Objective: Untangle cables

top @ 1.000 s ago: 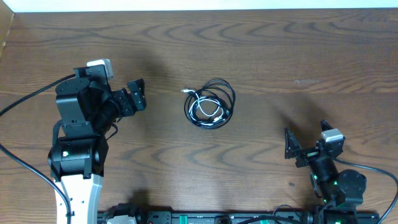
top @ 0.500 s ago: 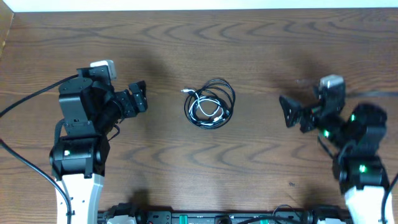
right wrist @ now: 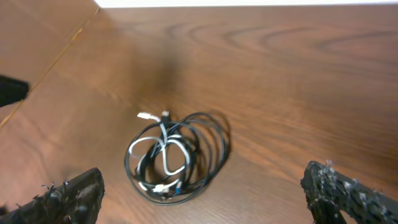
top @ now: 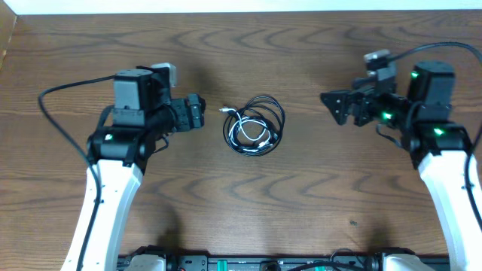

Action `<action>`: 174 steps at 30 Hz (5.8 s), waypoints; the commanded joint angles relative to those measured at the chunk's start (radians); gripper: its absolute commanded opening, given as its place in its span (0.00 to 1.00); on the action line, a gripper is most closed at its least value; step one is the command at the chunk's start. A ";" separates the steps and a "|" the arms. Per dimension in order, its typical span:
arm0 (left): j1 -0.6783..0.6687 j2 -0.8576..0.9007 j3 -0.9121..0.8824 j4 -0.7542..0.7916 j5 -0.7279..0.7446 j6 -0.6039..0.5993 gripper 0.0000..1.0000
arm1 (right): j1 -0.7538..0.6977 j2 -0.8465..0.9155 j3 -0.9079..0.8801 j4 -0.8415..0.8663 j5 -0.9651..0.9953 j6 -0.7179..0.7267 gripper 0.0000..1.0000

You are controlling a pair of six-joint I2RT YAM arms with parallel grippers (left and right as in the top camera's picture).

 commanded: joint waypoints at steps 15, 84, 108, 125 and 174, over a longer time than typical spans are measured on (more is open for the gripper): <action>-0.030 0.122 0.021 0.023 0.016 -0.021 0.90 | 0.215 0.317 0.160 0.104 -0.083 -0.014 0.99; -0.246 0.494 -0.013 0.170 -0.014 0.075 0.42 | 0.274 0.321 0.156 -0.007 0.263 0.106 0.99; -0.246 0.412 0.076 0.210 0.090 0.012 0.08 | 0.274 0.321 0.155 -0.010 0.262 0.106 0.99; -0.246 0.074 0.098 0.349 0.166 -0.304 0.08 | 0.274 0.321 0.155 0.051 0.182 0.117 0.92; 0.022 0.076 0.097 0.254 -0.018 -0.333 0.07 | 0.000 0.410 0.157 -0.276 0.798 0.356 0.01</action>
